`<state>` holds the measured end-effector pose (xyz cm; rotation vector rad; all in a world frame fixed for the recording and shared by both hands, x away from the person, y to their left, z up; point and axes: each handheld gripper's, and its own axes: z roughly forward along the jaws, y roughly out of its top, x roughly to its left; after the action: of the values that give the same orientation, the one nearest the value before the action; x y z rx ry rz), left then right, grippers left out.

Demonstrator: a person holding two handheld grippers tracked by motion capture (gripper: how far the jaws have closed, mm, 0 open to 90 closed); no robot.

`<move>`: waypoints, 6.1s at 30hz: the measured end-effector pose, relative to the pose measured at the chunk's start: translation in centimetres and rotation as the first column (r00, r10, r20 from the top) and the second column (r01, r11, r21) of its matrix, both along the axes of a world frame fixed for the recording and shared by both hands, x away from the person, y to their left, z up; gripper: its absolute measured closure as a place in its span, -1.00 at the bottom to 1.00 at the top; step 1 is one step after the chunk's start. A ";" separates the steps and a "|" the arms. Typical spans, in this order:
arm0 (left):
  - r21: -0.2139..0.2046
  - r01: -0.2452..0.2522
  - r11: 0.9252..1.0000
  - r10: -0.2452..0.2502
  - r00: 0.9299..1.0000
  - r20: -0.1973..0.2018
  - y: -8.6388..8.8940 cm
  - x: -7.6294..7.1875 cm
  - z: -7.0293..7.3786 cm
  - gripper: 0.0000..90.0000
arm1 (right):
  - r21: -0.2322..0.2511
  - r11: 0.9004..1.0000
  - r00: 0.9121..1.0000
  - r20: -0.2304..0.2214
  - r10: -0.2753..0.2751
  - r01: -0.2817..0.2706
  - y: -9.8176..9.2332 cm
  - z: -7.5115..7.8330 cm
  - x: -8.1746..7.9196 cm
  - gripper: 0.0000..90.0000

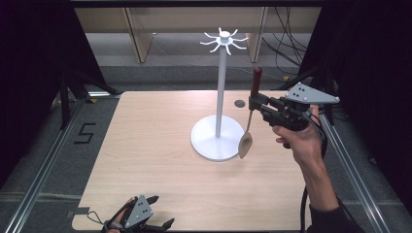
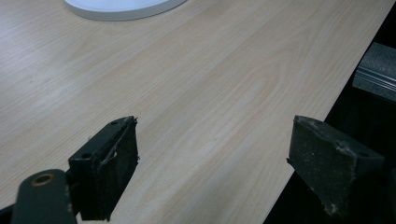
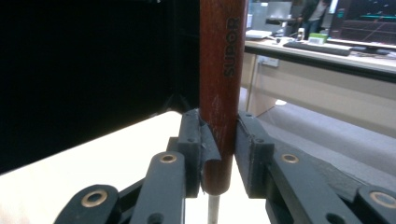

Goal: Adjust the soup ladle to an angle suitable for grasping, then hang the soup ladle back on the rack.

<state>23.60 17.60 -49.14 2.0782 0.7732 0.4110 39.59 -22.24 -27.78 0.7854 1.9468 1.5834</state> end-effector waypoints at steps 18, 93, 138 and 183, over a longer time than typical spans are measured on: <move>-0.017 0.002 1.000 -0.002 1.000 0.002 0.0 0.0 -0.1 -0.66 | 0.002 0.999 0.999 0.001 -0.042 0.042 1.0 2.4 3.1 0.65; -0.021 0.005 1.000 -0.005 1.000 -0.011 -0.1 -0.1 -0.1 -0.66 | -0.060 0.998 0.998 -0.067 0.000 -0.004 1.1 -1.0 1.2 0.03; -0.023 0.009 1.000 -0.010 1.000 -0.006 -0.3 0.1 0.2 -0.66 | -0.158 0.985 0.966 -0.256 0.029 -0.071 -0.7 -10.5 -2.1 -0.12; 0.006 0.010 1.000 -0.010 1.000 0.010 0.1 -0.1 0.1 -0.66 | -0.212 0.955 0.935 -0.331 0.131 -0.209 1.0 -14.9 -4.3 -0.28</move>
<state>23.45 17.66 -49.04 2.0830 0.7559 0.4184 35.31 -21.22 -42.63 0.8217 2.4445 1.3354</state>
